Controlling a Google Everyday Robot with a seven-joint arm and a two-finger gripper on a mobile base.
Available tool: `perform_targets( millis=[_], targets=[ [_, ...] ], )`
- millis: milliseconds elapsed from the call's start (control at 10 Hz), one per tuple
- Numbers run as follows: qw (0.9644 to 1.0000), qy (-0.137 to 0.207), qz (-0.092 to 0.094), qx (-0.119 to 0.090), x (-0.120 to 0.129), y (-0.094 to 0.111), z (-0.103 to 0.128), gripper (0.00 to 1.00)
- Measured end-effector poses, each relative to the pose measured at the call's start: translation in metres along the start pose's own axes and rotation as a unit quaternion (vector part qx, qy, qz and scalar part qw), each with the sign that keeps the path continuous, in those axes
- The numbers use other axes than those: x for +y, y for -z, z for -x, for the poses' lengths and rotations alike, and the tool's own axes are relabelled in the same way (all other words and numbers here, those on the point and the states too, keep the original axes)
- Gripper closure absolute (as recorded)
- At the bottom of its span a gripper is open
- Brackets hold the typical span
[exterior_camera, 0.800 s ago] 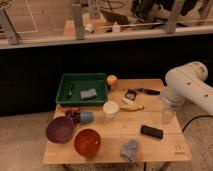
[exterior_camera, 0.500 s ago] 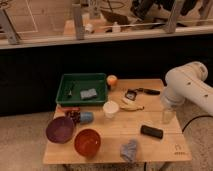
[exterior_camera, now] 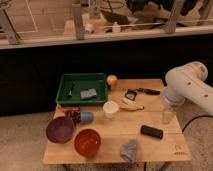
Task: Place grapes in purple bowl
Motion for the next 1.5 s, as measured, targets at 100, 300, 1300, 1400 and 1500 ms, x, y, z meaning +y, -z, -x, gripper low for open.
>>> perform_targets(
  millis=[100,300,1300,1400,1500],
  targets=[
    [1.0000,0.000,0.000,0.000,0.000,0.000,0.000,0.20],
    [1.0000,0.000,0.000,0.000,0.000,0.000,0.000,0.20],
    [1.0000,0.000,0.000,0.000,0.000,0.000,0.000,0.20],
    [1.0000,0.005,0.000,-0.001,-0.002,0.001,0.001,0.20],
    [0.9996,0.026,0.001,-0.004,-0.009,-0.001,0.010,0.20]
  ],
)
